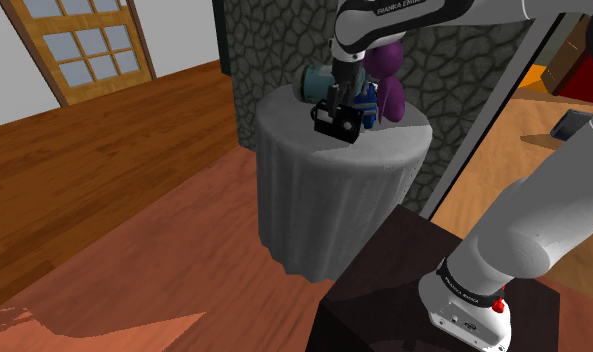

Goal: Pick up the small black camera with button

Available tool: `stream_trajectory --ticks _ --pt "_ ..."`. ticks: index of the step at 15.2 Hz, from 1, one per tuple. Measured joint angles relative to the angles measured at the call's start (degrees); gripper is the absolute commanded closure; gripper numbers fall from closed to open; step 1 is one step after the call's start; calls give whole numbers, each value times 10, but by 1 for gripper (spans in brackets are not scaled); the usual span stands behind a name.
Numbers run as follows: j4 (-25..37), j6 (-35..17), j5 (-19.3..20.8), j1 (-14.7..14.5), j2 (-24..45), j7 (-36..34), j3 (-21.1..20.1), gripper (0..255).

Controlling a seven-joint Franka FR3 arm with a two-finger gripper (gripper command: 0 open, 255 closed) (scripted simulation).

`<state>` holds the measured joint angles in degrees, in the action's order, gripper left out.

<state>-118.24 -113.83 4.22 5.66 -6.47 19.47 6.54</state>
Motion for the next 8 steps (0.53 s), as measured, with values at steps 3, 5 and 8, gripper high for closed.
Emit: stream_trajectory --ticks 3,5,8 --pt "-13 -18 0 0 5 0 1 255" --pt "-14 -19 0 0 5 0 1 255" --pt "-14 -20 0 0 5 0 1 255"
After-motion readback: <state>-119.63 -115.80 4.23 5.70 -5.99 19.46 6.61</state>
